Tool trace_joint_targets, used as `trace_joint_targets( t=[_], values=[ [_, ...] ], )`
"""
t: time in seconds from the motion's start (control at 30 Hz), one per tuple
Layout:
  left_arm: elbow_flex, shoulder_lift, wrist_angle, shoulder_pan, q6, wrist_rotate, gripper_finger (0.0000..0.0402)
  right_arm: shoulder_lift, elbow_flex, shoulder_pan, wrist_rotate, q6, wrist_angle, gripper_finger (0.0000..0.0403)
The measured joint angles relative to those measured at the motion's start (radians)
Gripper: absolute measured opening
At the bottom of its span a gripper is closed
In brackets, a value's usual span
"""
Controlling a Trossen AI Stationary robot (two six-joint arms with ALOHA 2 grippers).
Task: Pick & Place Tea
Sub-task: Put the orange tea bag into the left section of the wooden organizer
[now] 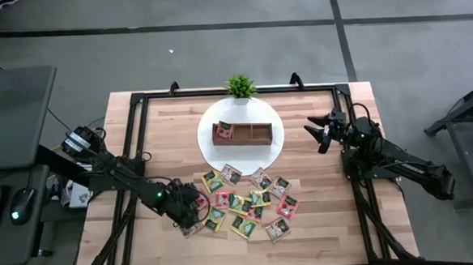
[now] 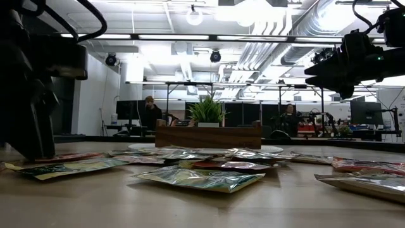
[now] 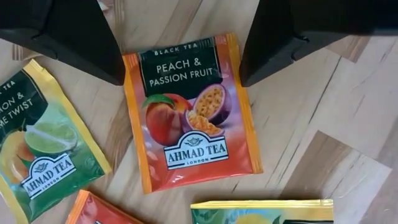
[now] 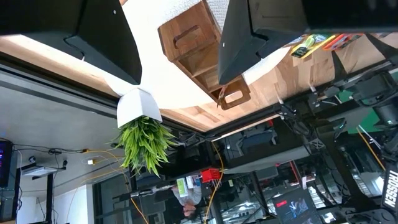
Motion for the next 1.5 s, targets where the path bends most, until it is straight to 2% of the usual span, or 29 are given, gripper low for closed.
trace_joint_targets(
  t=[0.4, 0.5, 1.1, 1.27, 1.5],
  values=[
    [0.005, 0.082, -0.05, -0.001, -0.051, -0.002, 0.0319, 0.0, 0.0, 0.0, 0.0, 0.0, 0.0, 0.0208],
    [0.005, 0.082, -0.059, -0.001, -0.055, -0.002, 0.0307, 0.0, 0.0, 0.0, 0.0, 0.0, 0.0, 0.0208],
    [0.006, 0.083, -0.081, 0.0, -0.052, -0.018, 0.0082, 0.0, 0.0, 0.0, 0.0, 0.0, 0.0, 0.0208],
    [0.04, 0.092, -0.126, 0.0, 0.048, -0.016, 0.0018, 0.0, 0.0, 0.0, 0.0, 0.0, 0.0, 0.0208],
    [0.157, 0.101, -0.34, 0.001, 0.246, 0.014, 0.0003, 0.0, 0.0, 0.0, 0.0, 0.0, 0.0, 0.0208]
  ],
)
